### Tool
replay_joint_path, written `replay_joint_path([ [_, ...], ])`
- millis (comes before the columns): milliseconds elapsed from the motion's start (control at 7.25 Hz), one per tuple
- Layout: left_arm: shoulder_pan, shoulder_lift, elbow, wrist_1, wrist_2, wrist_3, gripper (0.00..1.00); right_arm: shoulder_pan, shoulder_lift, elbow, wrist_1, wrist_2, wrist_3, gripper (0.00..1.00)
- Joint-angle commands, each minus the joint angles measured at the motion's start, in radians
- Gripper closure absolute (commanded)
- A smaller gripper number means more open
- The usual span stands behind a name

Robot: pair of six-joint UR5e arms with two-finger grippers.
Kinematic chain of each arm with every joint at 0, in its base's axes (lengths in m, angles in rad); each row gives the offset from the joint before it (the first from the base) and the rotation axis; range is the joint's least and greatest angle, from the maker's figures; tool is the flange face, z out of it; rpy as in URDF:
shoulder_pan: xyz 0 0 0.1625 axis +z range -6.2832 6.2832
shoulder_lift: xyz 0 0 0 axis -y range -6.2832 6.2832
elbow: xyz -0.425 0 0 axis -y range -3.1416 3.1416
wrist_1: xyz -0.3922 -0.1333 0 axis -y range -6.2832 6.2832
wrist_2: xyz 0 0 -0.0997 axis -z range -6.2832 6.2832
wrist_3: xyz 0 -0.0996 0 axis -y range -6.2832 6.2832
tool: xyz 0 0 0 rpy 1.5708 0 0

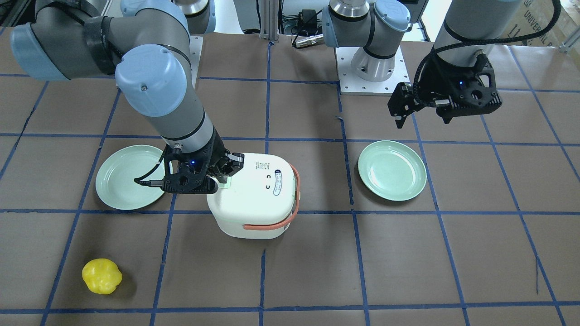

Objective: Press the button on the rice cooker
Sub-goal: 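Press down on the green button with the right gripper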

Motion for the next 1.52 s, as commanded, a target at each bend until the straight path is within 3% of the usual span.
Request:
replay_joint_path([
  [0, 0.0, 0.0, 0.0, 0.0, 0.0, 0.0, 0.0, 0.0, 0.015, 0.001, -0.022, 0.0, 0.0, 0.89],
  [1379, 0.0, 0.0, 0.0, 0.0, 0.0, 0.0, 0.0, 0.002, 0.03, 0.019, -0.024, 0.002, 0.005, 0.89],
])
